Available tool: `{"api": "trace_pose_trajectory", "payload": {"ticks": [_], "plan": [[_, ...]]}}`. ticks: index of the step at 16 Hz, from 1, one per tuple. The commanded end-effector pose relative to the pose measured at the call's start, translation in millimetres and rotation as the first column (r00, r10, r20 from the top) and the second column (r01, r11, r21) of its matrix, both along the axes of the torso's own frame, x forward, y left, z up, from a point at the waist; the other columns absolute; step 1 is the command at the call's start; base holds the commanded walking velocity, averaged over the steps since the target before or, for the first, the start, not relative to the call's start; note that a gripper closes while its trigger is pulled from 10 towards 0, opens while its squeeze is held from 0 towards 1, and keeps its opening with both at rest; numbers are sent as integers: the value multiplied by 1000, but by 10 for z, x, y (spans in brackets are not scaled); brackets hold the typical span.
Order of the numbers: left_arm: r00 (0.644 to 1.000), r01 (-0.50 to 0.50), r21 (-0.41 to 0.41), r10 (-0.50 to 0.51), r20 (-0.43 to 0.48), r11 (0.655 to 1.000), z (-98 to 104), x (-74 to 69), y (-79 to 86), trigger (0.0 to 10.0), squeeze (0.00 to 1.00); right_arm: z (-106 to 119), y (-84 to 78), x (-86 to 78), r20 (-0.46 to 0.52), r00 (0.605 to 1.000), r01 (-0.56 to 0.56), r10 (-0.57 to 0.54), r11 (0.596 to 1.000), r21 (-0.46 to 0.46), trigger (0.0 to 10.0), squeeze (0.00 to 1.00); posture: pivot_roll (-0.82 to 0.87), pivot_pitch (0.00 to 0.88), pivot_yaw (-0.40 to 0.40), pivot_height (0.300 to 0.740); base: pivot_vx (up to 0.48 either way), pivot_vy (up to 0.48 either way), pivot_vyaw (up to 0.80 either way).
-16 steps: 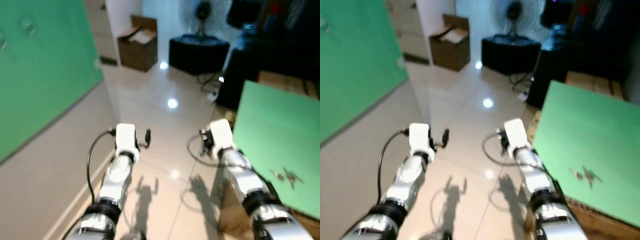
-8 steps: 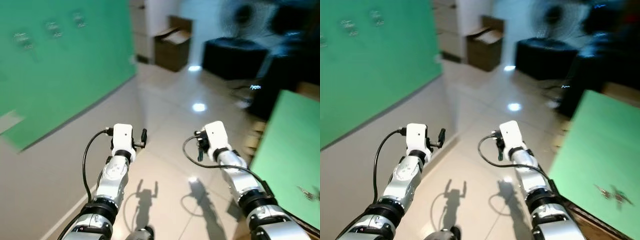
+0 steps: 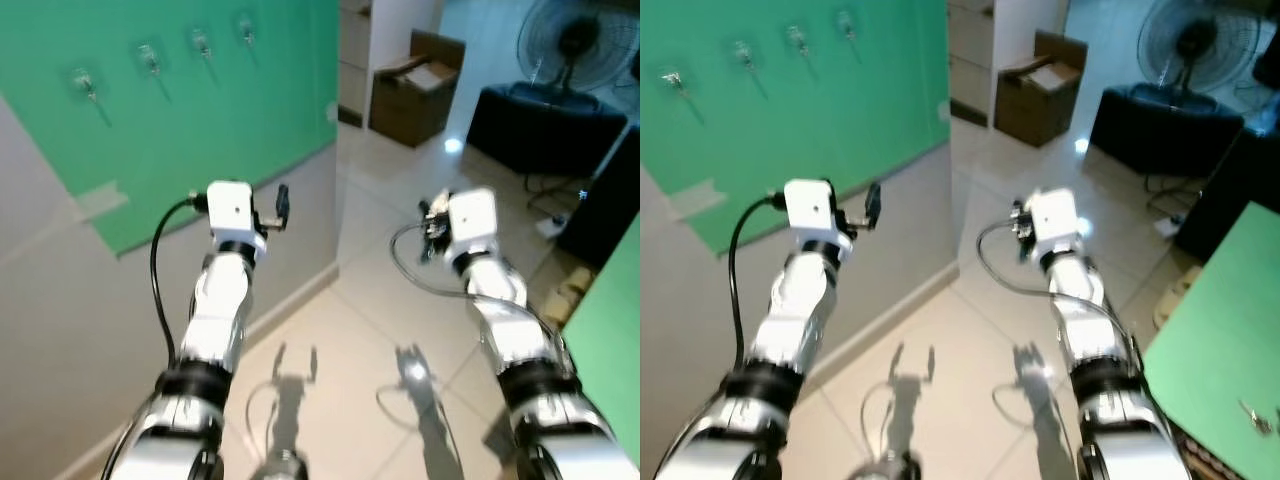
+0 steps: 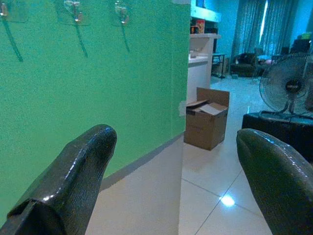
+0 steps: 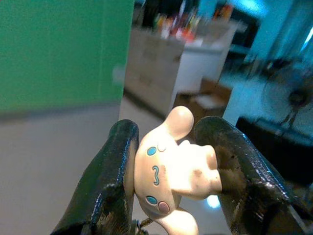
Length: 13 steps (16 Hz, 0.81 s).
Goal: Hang keys on a hook
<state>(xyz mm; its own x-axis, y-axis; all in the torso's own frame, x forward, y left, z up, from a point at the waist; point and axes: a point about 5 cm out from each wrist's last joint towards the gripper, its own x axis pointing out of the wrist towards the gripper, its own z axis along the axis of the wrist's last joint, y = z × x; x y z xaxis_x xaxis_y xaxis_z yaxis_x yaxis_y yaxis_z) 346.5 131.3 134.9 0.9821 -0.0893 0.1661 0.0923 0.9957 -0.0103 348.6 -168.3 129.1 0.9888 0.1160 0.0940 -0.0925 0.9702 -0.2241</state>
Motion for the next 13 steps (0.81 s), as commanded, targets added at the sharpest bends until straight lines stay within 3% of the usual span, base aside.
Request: {"api": "trace_pose_trajectory", "payload": {"ticks": [1, 4, 8, 13], "plan": [[999, -20, 1, 20, 29, 1000, 158, 50, 103, 10000, 0, 276, -20, 73, 86, 996, 12, -13, 1000, 17, 10000, 0, -123, 0, 53, 740, 0, 0, 506], [1000, -17, 10, 17, 11, 1000, 141, 34, 131, 10000, 0, 277, -39, 57, 84, 996, 16, -16, 1000, 4, 10000, 0, -121, 0, 56, 740, 0, 0, 504], [997, -28, 16, 29, -69, 999, -44, -64, 48, 10000, 0, 203, 1, 29, 53, 999, -2, 2, 1000, -10, 10000, 0, -113, 0, 49, 740, 0, 0, 509], [994, -38, 22, 40, -103, 999, -101, -80, 31, 10000, 0, 75, 89, -13, 9, 1000, -30, 30, 1000, -9, 10000, 0, -113, 0, 53, 740, 407, -112, 506]]}}
